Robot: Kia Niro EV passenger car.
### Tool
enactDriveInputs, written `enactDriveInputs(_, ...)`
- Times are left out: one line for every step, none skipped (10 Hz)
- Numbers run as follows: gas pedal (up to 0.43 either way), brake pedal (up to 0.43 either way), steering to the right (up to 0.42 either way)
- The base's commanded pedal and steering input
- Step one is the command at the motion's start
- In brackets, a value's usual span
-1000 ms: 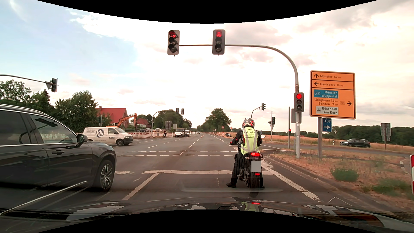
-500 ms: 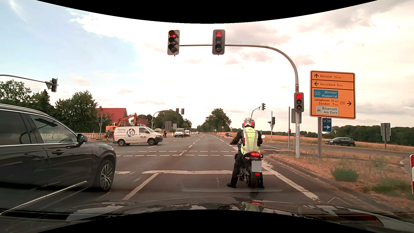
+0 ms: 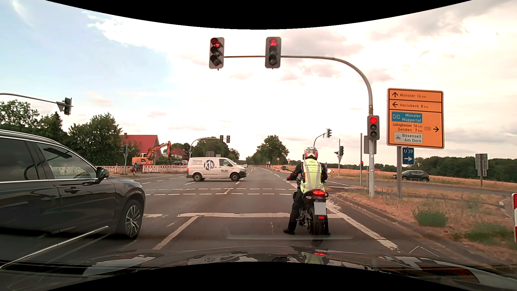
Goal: Follow the waypoints while adhering to traffic rules and regulations
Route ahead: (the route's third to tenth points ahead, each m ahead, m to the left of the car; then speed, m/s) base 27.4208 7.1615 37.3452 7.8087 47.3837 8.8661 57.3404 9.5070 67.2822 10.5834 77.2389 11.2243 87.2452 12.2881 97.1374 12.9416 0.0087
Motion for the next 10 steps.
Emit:
enactDriveInputs(0.000,0.000,0.004)
enactDriveInputs(0.000,0.000,0.005)
enactDriveInputs(0.000,0.000,0.005)
enactDriveInputs(0.000,0.000,0.004)
enactDriveInputs(0.000,0.000,0.004)
enactDriveInputs(0.000,0.000,0.004)
enactDriveInputs(0.000,0.000,0.005)
enactDriveInputs(0.000,0.000,0.004)
enactDriveInputs(0.000,0.000,0.004)
enactDriveInputs(0.000,0.000,0.004)
